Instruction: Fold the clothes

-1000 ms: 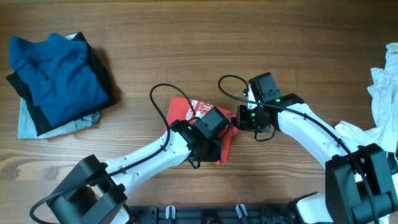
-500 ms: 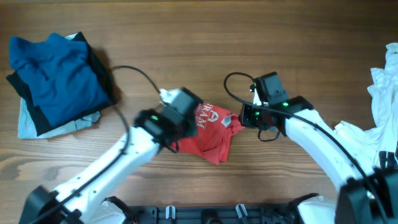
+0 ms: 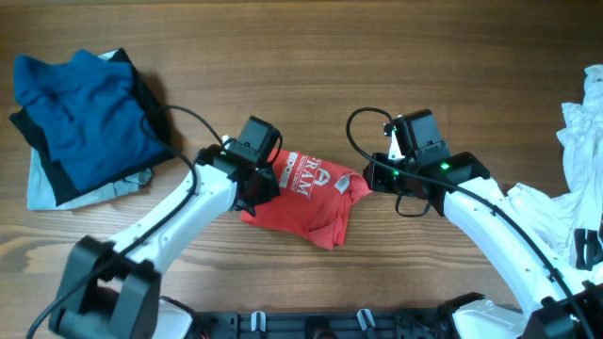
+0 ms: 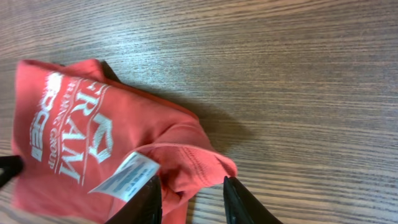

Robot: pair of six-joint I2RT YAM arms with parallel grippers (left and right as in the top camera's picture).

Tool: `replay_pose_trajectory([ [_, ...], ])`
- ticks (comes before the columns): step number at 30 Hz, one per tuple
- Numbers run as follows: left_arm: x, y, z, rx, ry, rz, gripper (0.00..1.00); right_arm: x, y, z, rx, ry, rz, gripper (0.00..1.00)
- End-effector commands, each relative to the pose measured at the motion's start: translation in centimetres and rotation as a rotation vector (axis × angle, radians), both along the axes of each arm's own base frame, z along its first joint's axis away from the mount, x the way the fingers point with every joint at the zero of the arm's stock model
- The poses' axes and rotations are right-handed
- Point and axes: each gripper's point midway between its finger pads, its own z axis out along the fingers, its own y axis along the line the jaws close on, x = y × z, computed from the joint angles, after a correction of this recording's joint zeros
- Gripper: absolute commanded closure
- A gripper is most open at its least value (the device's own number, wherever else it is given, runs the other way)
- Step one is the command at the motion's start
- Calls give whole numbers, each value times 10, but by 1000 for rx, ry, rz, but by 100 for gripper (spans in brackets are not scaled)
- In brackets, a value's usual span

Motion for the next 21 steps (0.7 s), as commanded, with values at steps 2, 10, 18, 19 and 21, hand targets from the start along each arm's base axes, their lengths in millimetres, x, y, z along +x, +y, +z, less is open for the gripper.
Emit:
replay_pose_trajectory([
  [2,-36,18,-42,72,156,-7,89,0,-3,-1,-15,0,-4,67],
  [10,-42,20,-41,67,160,-1,91,-2,-4,-4,-20,15,-4,66],
  [18,-3,5,30,-43,-117,-1,80,-10,-7,-7,-33,51,-3,66],
  [19,4,3,39,-58,-163,-1,73,-12,-7,-8,-35,56,-3,66],
  [21,13,0,51,-85,-229,-1,60,-13,-7,-8,-37,62,-3,66],
])
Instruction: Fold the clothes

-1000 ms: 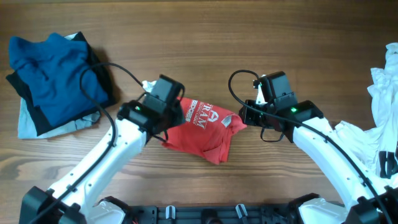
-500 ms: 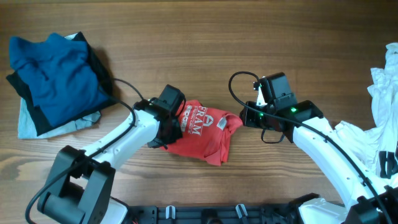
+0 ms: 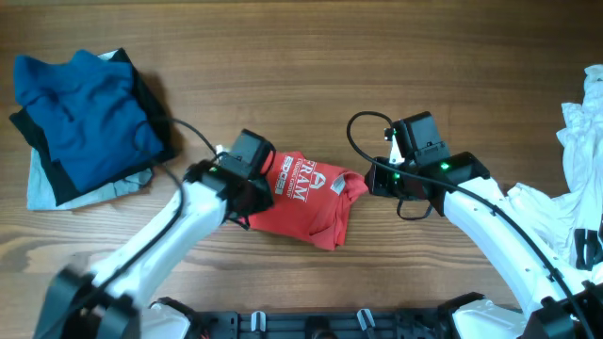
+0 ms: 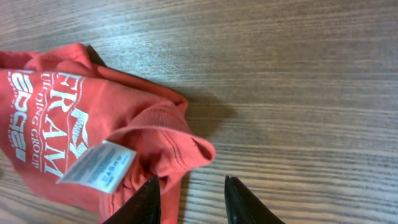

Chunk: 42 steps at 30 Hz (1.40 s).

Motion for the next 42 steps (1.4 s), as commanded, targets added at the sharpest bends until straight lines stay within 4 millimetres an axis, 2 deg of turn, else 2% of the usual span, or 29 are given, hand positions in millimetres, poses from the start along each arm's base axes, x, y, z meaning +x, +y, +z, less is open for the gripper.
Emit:
replay_pose_trajectory([
  [1,24,-6,34,-47,-152,3,56,-2,-3,-3,-18,11,-3,66],
  [6,40,-7,27,-22,-191,13,51,-6,-5,-5,-25,32,-3,66],
  [11,75,-7,17,2,-277,-45,53,-25,0,-7,7,113,23,66],
  [15,97,-2,2,-47,-280,-11,56,-37,12,-8,40,142,96,67],
  [18,101,3,-16,-77,-231,6,57,-41,19,-14,29,159,132,67],
  [21,91,4,-40,-77,-144,2,57,-45,27,-27,15,196,163,67],
  [25,74,7,-61,-50,-46,-3,57,-55,43,-44,35,264,215,69],
  [31,50,17,-70,-12,59,0,66,-54,62,-67,31,277,263,68],
  [34,38,26,-73,33,106,7,76,-45,61,-75,11,259,233,68],
  [37,19,36,-76,83,182,13,86,-29,45,-84,-96,200,176,67],
  [40,-4,45,-77,115,279,47,91,-6,29,-85,-191,104,134,67],
  [42,-20,50,-76,137,344,72,94,9,26,-83,-199,48,109,66],
])
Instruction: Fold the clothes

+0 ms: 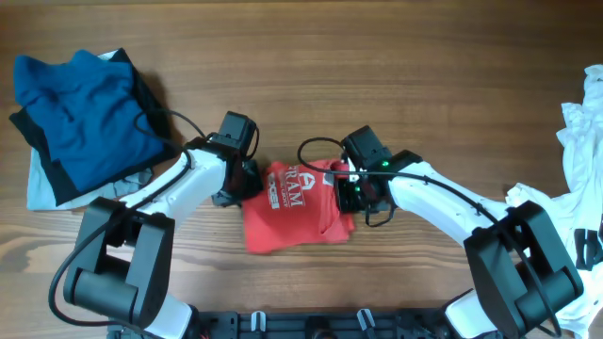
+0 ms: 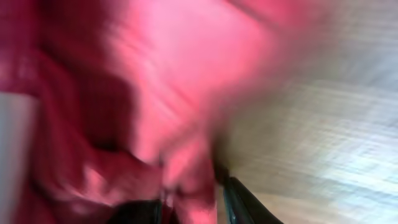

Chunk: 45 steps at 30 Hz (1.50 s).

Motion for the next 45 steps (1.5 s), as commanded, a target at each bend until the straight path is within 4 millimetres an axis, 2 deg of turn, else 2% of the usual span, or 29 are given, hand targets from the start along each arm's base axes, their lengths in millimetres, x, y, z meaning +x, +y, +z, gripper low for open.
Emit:
replay_pose_trajectory([
  [1,-43,21,-11,98,165,58,94,34,-24,-3,-110,-134,-82,67],
  [6,-69,32,-6,158,272,132,96,63,-25,6,-49,-217,-133,68],
  [8,-71,32,-4,153,280,142,96,67,-28,8,-48,-227,-127,67],
  [12,-64,32,7,143,223,134,95,61,-34,10,-70,-206,-101,66],
  [16,-52,39,34,155,89,138,89,52,-40,14,-97,-184,-104,64],
  [17,-48,42,40,164,54,140,83,51,-42,14,-103,-181,-103,64],
  [18,-43,46,50,177,-3,144,69,49,-42,15,-105,-177,-103,64],
  [20,-32,50,66,181,-99,154,30,46,-44,14,-111,-164,-103,63],
  [21,-24,48,74,166,-153,139,23,44,-45,13,-114,-155,-105,63],
  [22,-17,44,79,147,-195,100,23,43,-45,13,-117,-148,-108,63],
  [24,4,20,93,38,-308,-77,21,40,-48,13,-127,-134,-137,64],
  [26,15,0,99,-54,-362,-181,20,38,-54,16,-145,-127,-192,64],
  [29,28,-12,94,-131,-379,-246,17,36,-58,29,-144,-147,-223,61],
  [35,43,-41,67,-339,-374,-446,16,35,-63,65,-106,-222,-242,59],
  [37,42,-51,58,-415,-365,-510,16,35,-67,77,-110,-256,-251,58],
  [41,36,-69,42,-526,-364,-656,16,32,-71,88,-112,-282,-258,55],
  [45,28,-69,21,-544,-291,-649,16,30,-72,88,-115,-277,-257,55],
])
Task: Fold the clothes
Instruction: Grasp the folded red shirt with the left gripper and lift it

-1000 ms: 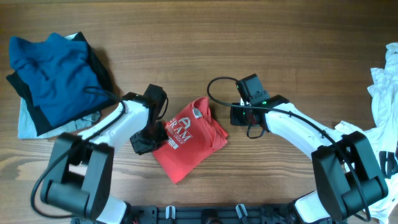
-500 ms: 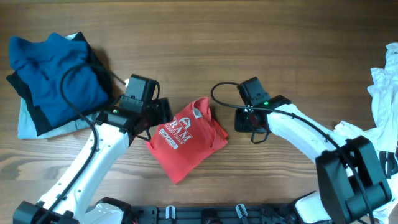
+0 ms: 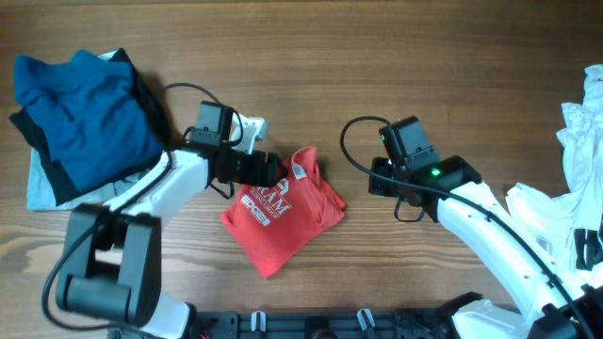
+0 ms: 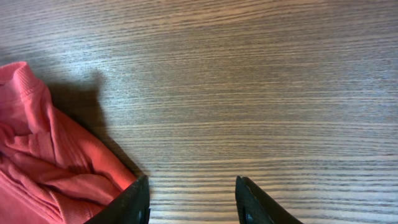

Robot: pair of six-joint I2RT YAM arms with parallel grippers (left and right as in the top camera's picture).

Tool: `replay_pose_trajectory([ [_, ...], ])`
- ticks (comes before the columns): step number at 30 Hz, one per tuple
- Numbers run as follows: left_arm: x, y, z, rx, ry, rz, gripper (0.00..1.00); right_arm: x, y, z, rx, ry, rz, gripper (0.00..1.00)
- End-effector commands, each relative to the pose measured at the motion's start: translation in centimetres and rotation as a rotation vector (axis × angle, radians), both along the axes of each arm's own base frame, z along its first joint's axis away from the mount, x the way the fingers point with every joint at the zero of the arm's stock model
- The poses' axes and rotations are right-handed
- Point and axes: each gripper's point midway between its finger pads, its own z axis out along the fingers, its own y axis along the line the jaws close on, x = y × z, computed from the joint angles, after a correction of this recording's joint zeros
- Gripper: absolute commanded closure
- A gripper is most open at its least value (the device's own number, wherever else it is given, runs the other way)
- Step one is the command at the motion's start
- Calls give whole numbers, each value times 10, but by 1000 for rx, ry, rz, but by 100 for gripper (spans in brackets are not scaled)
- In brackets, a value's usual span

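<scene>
A folded red shirt with white print lies turned like a diamond at the table's middle. My left gripper lies on its upper left edge by the collar tag and looks shut on the cloth there. My right gripper hangs a little to the right of the shirt, off the cloth. In the right wrist view the red shirt fills the lower left corner. The right gripper is open there, with only bare wood between its fingers.
A pile of blue and dark clothes sits at the back left. White clothes lie heaped along the right edge, with more under the right arm. The wooden table shows between them.
My right gripper was down on the shirt's right part; now it is off the cloth to the right and open. The left gripper has moved to the upper edge. The shirt has turned.
First my grippers stood at either side of the folded red shirt, the right one open by the tagged edge, and stayed so a moment later. Then the right gripper was on the cloth and the shirt lay squarer. Now the right is clear.
</scene>
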Motion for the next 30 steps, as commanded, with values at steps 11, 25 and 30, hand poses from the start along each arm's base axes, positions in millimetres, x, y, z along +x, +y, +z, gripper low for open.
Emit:
replay_pose_trajectory([
  [11,-45,-32,-41,-98,151,-218,41,2,-6,6,-18,-16,-25,55],
  [25,-32,-37,-27,-90,92,-226,96,1,-6,6,-21,-9,-24,55],
  [30,3,-16,2,86,12,-116,96,0,-7,5,-24,-5,-25,55],
])
